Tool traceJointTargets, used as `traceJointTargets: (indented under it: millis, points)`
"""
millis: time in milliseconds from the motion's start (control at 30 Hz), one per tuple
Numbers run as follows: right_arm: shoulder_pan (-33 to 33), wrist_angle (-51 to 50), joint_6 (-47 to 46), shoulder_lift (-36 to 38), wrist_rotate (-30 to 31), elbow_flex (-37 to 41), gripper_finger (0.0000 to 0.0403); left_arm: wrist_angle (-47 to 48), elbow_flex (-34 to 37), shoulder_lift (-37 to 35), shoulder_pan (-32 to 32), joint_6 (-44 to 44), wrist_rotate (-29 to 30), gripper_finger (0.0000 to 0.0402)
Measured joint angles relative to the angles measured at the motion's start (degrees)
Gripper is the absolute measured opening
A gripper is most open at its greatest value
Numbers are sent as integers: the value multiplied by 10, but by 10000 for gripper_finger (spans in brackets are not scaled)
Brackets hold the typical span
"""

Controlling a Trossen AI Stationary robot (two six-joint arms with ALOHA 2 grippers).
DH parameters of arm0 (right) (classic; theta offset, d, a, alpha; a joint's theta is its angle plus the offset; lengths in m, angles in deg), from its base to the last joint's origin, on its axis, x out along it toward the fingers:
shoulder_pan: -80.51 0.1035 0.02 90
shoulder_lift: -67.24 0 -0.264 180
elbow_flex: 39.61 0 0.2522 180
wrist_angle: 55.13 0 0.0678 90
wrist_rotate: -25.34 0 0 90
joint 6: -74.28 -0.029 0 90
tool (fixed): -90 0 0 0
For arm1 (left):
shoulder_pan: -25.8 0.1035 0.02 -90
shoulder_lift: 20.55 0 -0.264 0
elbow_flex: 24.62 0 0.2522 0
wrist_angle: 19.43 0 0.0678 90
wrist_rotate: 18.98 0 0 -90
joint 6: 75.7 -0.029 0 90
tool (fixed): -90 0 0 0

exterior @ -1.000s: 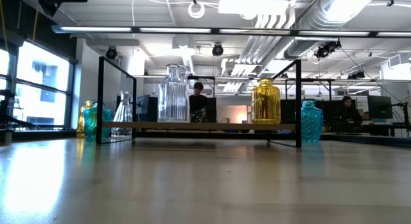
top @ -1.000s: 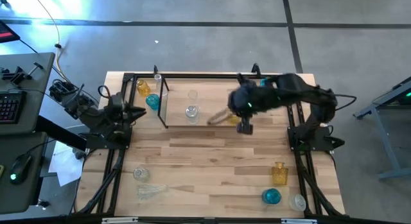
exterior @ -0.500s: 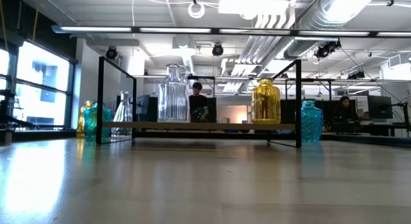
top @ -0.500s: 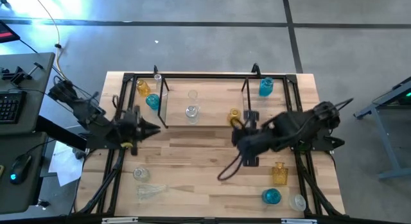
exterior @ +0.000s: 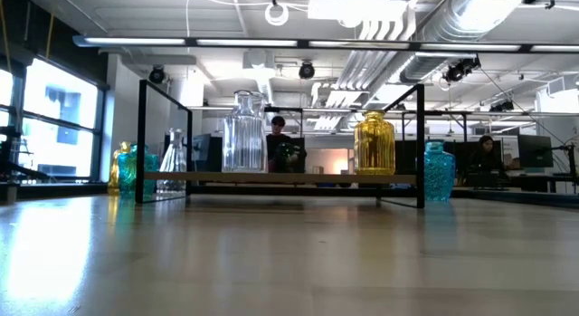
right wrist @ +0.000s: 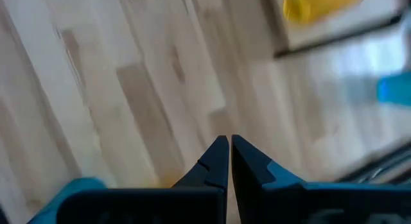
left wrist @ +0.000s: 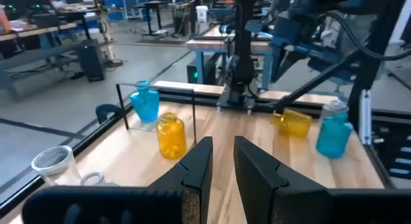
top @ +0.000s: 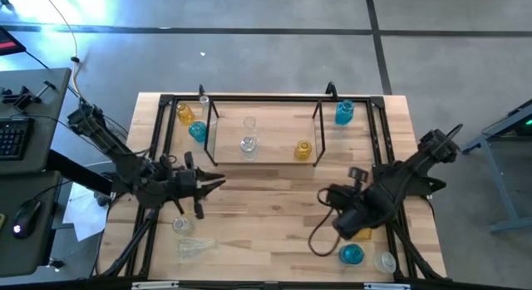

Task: Sort vases onto shelf
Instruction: Put the blue vase on the shelf

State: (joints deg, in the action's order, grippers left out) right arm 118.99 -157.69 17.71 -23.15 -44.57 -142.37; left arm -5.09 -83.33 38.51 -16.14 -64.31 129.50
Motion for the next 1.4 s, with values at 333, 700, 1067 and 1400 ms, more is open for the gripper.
traceJointTargets:
  millis: [333, 700, 1067, 1400]
  points:
    - [82, 193, -147, 30, -65, 115, 0, -24, 0, 42, 2, 7, -23, 56]
    - [138, 257, -257, 30, -113, 75, 0, -26, 0, 48, 7, 4, -23, 56]
    - [163, 282, -287, 30, -120, 74, 0, -20, 0, 48, 7, 4, -23, 55]
    - [161, 255, -296, 23, -118, 74, 0, -18, 0, 48, 7, 4, -23, 55]
